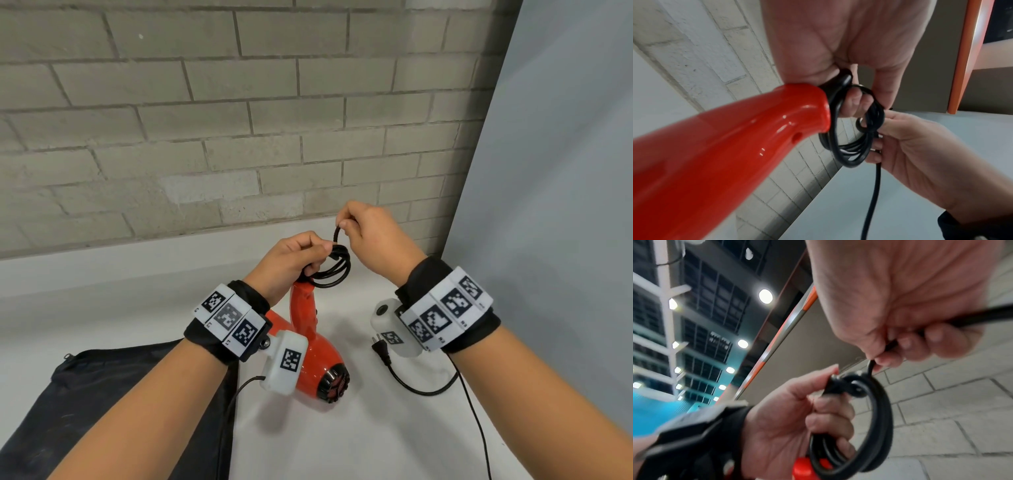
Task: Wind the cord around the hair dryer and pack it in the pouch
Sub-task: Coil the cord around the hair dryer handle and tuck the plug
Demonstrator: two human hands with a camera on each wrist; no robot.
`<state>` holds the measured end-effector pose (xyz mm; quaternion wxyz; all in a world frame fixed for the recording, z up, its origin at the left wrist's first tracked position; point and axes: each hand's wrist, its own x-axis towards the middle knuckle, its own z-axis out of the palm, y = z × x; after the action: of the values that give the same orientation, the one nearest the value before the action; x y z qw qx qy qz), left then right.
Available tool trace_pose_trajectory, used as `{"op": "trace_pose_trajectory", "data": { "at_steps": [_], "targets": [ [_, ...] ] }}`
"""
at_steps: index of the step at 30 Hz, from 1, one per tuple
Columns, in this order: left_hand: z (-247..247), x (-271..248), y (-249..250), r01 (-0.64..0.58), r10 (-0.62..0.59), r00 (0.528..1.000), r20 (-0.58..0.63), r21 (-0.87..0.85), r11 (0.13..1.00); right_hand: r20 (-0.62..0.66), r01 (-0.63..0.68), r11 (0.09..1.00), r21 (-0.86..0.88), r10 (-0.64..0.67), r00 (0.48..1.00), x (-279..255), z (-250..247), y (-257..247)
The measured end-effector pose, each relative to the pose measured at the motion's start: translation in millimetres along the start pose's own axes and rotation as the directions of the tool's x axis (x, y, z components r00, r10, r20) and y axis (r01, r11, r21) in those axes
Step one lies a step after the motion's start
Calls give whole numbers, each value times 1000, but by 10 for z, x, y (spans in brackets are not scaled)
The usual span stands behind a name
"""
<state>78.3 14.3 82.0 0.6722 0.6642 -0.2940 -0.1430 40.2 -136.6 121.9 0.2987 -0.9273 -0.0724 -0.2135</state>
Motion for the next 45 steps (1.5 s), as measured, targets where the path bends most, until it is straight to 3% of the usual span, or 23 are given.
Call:
{"op": "trace_pose_trajectory", "data": {
  "at_steps": [4,7,14,18,23,29,36,41,45],
  "targets": [
    [-67,-26,-26,2,-2,1000,-2,-88,996,307,1,1000,27,-10,952,22,-106,124],
    [-100,-36,-18,42,-35,998,53,-137,990,385,-41,992,116,-7,923,35,-18,218],
    [-107,-29,5,28,-23,995,98,-47,999,200,-31,979,202,-11,980,100,246,155],
    [-141,-16,-3,20,-11,997,74,-116,993,17,43,995,87,-45,999,100,166,52],
    [-122,24,-29,14,-11,1000,29,-86,996,-149,101,995,17,-97,984,-14,162,-144],
    [-105,10,10,-48,40,994,100,82,996,-191,151,985,86,-132,973,-231,267,-182],
    [-35,19,-21,-66,68,998,-4,149,987,-303,106,950,293,-13,953,-544,441,16],
    [-11,30,-59,-57,61,994,-88,47,997,-297,38,912,409,94,950,-688,563,126],
    [9,15,-44,-38,42,993,-107,40,998,-293,49,908,416,83,952,-697,678,207]
  ]
}}
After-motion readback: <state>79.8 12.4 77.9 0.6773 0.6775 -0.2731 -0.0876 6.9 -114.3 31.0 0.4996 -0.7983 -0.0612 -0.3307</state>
